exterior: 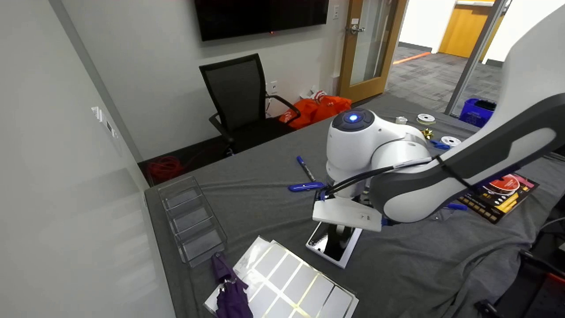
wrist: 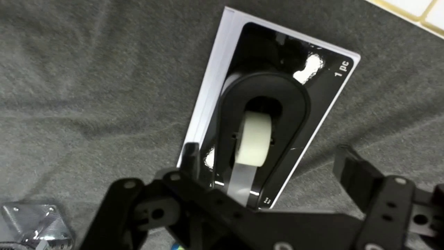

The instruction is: Move the tape dispenser backwards

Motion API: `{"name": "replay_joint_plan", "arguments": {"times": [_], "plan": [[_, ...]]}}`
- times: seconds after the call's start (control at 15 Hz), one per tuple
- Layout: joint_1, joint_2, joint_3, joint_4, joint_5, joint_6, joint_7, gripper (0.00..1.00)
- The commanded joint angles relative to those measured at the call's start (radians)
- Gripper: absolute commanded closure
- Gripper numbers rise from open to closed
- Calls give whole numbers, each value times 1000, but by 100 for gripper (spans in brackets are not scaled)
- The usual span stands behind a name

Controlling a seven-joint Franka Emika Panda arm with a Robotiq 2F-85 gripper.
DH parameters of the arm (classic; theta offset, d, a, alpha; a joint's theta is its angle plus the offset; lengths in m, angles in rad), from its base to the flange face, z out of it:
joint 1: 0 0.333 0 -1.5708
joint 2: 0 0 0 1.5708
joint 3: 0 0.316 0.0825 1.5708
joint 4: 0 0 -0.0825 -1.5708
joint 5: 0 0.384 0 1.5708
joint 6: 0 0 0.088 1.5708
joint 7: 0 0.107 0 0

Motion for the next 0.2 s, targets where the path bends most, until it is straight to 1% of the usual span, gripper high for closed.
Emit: {"name": "replay_joint_plan", "arguments": {"times": [0.0,0.13], "plan": [[-59,-143,52,-145,33,11,-131,0],[-84,-207,74,-213,50,25,-209,0]]}}
